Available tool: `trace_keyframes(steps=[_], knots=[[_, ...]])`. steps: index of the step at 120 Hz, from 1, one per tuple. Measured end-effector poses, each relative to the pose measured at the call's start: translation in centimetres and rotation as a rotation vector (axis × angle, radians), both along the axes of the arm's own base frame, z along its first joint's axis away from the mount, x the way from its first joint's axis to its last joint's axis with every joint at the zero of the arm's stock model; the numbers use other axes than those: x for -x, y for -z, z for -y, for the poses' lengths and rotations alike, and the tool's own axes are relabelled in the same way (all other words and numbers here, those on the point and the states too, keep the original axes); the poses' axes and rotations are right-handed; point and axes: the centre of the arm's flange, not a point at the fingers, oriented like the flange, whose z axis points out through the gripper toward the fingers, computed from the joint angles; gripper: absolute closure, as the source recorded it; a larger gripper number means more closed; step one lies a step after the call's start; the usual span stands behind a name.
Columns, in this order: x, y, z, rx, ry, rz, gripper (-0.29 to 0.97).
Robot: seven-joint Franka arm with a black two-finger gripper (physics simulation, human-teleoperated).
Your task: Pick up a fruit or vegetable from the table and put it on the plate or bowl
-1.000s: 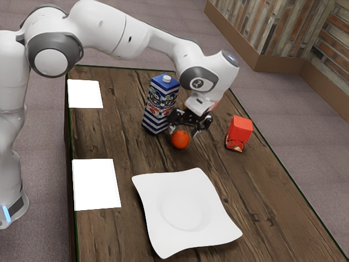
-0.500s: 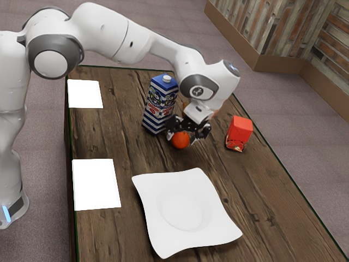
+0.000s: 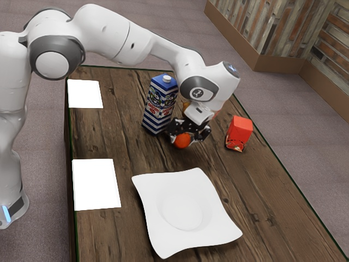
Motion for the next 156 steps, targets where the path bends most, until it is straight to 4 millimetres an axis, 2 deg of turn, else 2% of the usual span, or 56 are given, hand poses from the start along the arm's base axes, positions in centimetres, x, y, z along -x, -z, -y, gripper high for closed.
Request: trace_keyframes(steps=[14, 18, 22, 31, 37, 48, 56, 64, 73, 94, 107, 124, 129, 142, 156], knots=[[-0.1, -0.5, 0.1, 0.004, 0.002, 0.018, 0.32], [0.1, -1.4, 0.5, 0.009, 0.007, 0.032, 0.33], [0.6, -3.3, 1.5, 0.019, 0.024, 0.055, 0.33], [2.4, -7.8, 5.4, 0.047, 0.092, 0.1, 0.33], [3.7, -9.0, 8.9, 0.058, 0.153, 0.094, 0.32], [6.2, -8.9, 15.2, 0.064, 0.262, 0.044, 0.33], [7.8, -8.4, 18.9, 0.069, 0.325, 0.012, 0.33], [9.0, -7.8, 21.5, 0.074, 0.367, -0.013, 0.33], [9.7, -7.3, 23.2, 0.084, 0.39, -0.032, 0.33], [9.6, -5.6, 24.7, 0.103, 0.396, -0.057, 0.33], [10.0, -5.1, 25.9, 0.105, 0.415, -0.06, 0.16], [9.4, -4.6, 25.6, 0.103, 0.403, -0.062, 0.06], [9.0, -5.4, 25.5, 0.108, 0.4, -0.043, 0.05], [6.7, -9.1, 24.5, 0.128, 0.373, 0.044, 0.02], [3.0, -9.3, 21.1, 0.116, 0.305, 0.074, 0.01]])
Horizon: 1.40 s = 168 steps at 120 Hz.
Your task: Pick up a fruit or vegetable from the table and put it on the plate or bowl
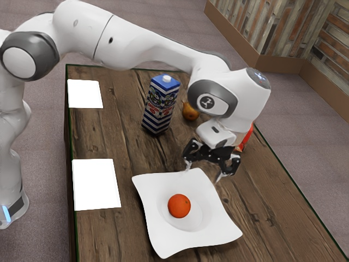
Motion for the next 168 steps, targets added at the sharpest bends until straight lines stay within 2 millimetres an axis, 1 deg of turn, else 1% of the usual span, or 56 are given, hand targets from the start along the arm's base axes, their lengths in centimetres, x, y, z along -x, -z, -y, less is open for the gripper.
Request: trace_keyframes(steps=[5, 14, 24, 28, 32, 40, 44, 48, 54, 57, 65, 79, 94, 99, 105, 114, 120, 128, 140, 150, 168], knots=[[-1.1, -0.1, -1.6, -0.002, -0.028, 0.015, 0.01], [-2.8, -1.5, -4.9, -0.008, -0.082, 0.068, 0.0], [-4.5, -2.6, -9.8, -0.026, -0.164, 0.112, 0.0], [-4.9, -2.8, -11.4, -0.031, -0.189, 0.125, 0.0], [-5.3, -2.8, -12.6, -0.035, -0.206, 0.135, 0.0], [-6.2, -2.2, -14.7, -0.045, -0.233, 0.147, 0.0], [-6.8, -2.3, -15.7, -0.045, -0.245, 0.16, 0.0], [-7.3, -3.4, -16.7, -0.037, -0.259, 0.181, 0.01], [-7.9, -5.7, -18.6, -0.017, -0.284, 0.218, 0.02], [-8.4, -6.1, -19.7, -0.01, -0.301, 0.221, 0.01], [-9.1, -6.3, -22.7, 0.006, -0.344, 0.208, 0.01], [-9.1, -5.8, -27.1, 0.017, -0.4, 0.176, 0.0], [-8.9, -5.3, -29.0, 0.02, -0.412, 0.15, 0.0], [-8.8, -5.1, -30.0, 0.018, -0.422, 0.141, 0.0], [-8.9, -4.3, -31.2, 0.015, -0.434, 0.127, 0.0], [-9.2, -3.3, -31.8, 0.011, -0.433, 0.11, 0.0], [-9.3, -2.8, -32.5, 0.01, -0.438, 0.103, 0.0], [-9.6, -1.9, -34.2, 0.005, -0.453, 0.096, 0.0], [-9.4, -1.6, -36.5, 0.003, -0.475, 0.095, 0.0], [-9.5, -0.8, -37.0, 0.002, -0.474, 0.084, 0.0], [-10.0, 0.9, -37.1, 0.0, -0.462, 0.059, 0.0]])
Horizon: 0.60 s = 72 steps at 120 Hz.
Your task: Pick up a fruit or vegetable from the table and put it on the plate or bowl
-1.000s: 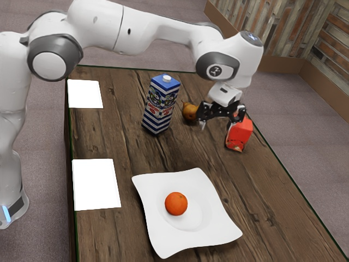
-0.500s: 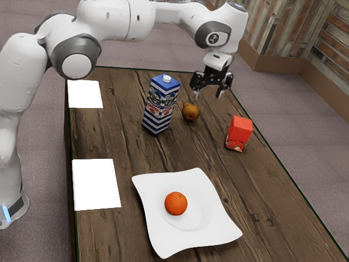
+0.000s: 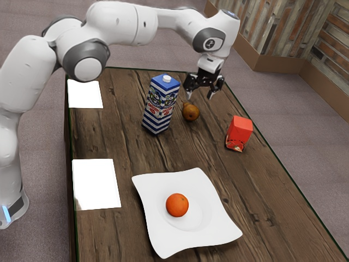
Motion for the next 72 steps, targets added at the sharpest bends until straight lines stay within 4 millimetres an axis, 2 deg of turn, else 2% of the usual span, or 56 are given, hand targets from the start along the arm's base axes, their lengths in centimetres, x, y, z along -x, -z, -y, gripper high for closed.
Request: trace_keyframes(steps=[22, 39, 72], knots=[[-0.3, 1.7, -0.3, 0.002, 0.007, -0.024, 0.0], [-0.3, 2.0, -1.2, 0.003, 0.002, -0.026, 0.0], [-0.7, 3.9, -1.2, 0.006, 0.011, -0.05, 0.0]])
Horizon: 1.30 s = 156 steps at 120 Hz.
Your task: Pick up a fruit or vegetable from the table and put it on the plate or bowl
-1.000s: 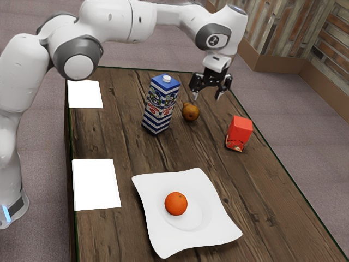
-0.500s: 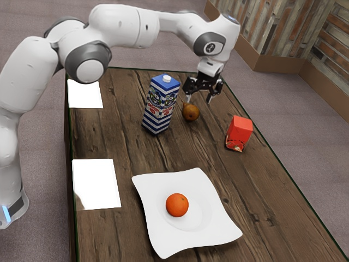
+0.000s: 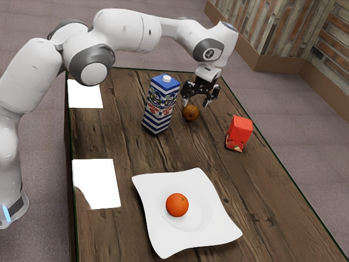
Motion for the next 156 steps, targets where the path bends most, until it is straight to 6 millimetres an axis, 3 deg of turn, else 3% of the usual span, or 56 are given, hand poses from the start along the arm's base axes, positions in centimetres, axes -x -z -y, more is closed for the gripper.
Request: trace_keyframes(steps=[58, 98, 142, 156], knots=[[-0.1, 3.0, -0.9, 0.008, -0.006, -0.044, 0.0], [-0.3, 3.8, -1.0, 0.012, -0.006, -0.05, 0.01], [-0.5, 4.9, -2.0, 0.025, -0.025, -0.037, 0.32], [-0.5, 4.1, -1.8, 0.026, -0.021, -0.021, 0.32]])
